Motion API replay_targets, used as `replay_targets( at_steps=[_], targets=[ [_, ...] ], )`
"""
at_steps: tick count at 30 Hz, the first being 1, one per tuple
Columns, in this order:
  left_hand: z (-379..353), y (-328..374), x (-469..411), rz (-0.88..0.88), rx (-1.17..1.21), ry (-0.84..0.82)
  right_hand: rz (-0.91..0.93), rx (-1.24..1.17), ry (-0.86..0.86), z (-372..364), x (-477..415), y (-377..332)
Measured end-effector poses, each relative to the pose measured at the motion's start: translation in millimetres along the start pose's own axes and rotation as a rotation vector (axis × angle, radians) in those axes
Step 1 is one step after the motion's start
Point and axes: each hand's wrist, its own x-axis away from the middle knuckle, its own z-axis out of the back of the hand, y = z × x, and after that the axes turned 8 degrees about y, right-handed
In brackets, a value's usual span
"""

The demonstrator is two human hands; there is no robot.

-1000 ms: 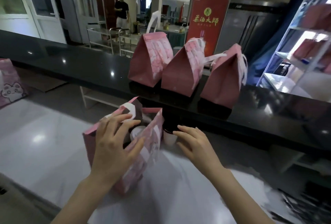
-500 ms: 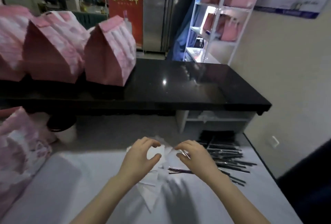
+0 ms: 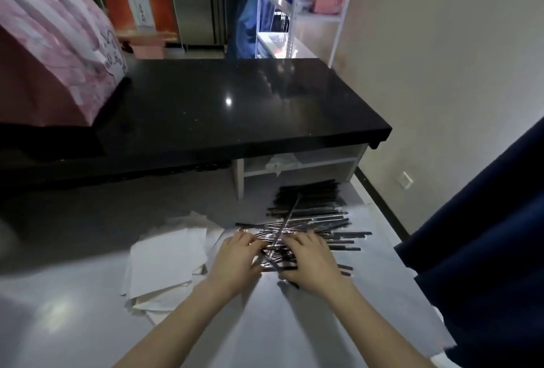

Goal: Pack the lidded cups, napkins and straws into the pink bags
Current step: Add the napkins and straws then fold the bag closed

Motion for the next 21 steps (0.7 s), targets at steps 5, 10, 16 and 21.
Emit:
replay_targets(
  at_steps=[5,10,16,21],
  targets=[
    [-0.9,-1.1,5.9,0.043,0.004,0.042,0.032,-0.046,0.072,-14.7,2.7,-6.6],
    [3.9,-0.9,10.5,-0.029,0.004,0.096,0.033,-0.108,0.134,-25.6,11.7,-14.8],
    [5.0,-3.0,14.4,-0.047,-0.041,0.086,0.068,-0.140,0.166,-21.3,16.0,-21.8],
    [4.4,-6.7,23.0,-0.072,-0.046,0.065,0.130,-0.118,0.275,-15.8,18.6,-26.1]
  ],
)
